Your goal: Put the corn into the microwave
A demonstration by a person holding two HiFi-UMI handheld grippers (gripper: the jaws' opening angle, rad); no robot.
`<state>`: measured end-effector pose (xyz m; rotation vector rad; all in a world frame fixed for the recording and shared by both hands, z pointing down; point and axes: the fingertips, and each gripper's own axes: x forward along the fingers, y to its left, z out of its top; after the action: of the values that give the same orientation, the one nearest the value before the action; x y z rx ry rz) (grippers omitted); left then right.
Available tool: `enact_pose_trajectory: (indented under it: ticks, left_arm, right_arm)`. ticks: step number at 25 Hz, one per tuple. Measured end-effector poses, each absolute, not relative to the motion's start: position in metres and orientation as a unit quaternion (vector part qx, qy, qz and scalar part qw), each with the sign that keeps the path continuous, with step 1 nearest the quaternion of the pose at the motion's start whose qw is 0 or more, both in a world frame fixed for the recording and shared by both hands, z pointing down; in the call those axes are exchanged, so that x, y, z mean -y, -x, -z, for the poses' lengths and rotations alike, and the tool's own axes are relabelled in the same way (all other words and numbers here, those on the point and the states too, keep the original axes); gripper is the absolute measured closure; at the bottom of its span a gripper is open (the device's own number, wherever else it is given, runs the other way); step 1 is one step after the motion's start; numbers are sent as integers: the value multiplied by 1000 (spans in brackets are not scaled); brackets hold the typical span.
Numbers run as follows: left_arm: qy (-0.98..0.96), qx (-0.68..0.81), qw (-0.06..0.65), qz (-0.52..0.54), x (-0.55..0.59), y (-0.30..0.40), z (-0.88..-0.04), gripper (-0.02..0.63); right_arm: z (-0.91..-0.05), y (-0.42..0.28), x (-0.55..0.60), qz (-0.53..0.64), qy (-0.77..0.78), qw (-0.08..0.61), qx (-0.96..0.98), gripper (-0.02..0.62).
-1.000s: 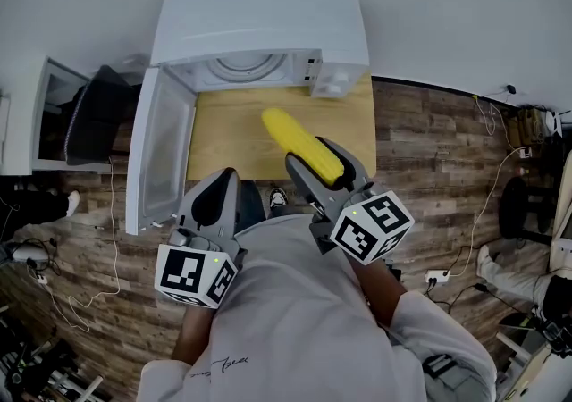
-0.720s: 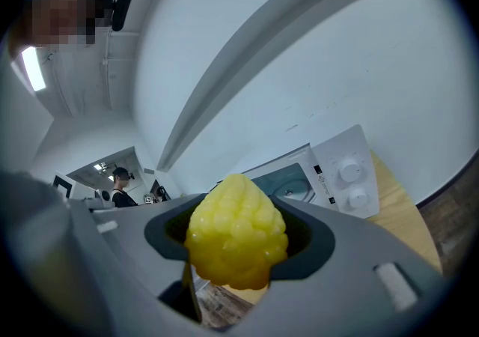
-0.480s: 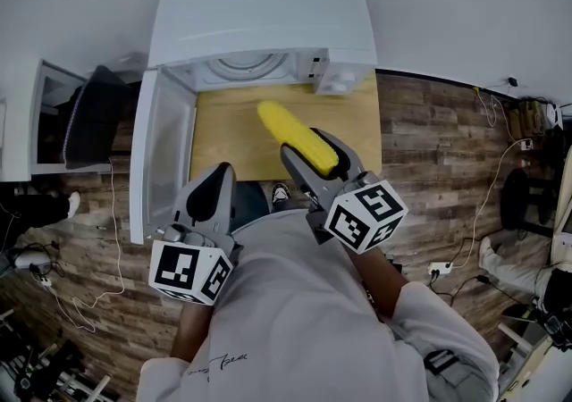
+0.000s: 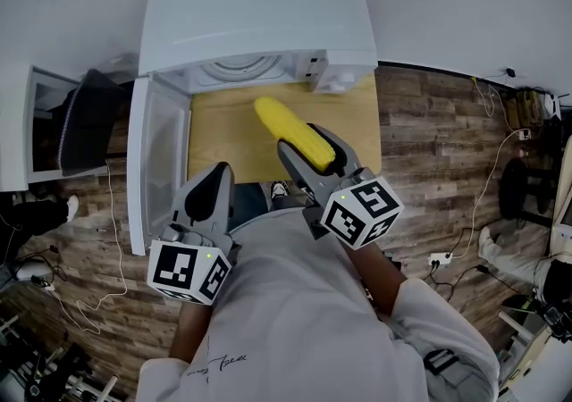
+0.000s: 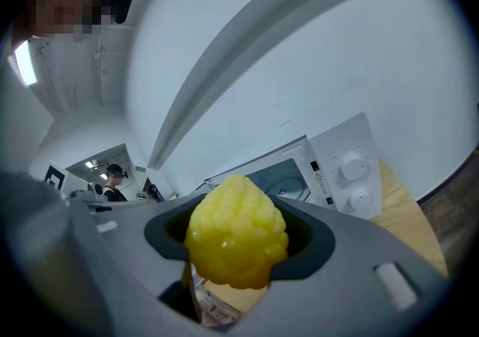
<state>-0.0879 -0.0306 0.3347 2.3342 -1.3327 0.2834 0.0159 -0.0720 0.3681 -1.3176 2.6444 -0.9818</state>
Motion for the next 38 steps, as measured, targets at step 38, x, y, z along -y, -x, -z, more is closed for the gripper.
enact_pose_trajectory:
  ticks: [38]
  left_arm:
    - [-817, 505, 252, -122, 54, 128, -355, 617]
  right_arm:
    - [-424, 20, 131, 335, 429, -22, -839, 333]
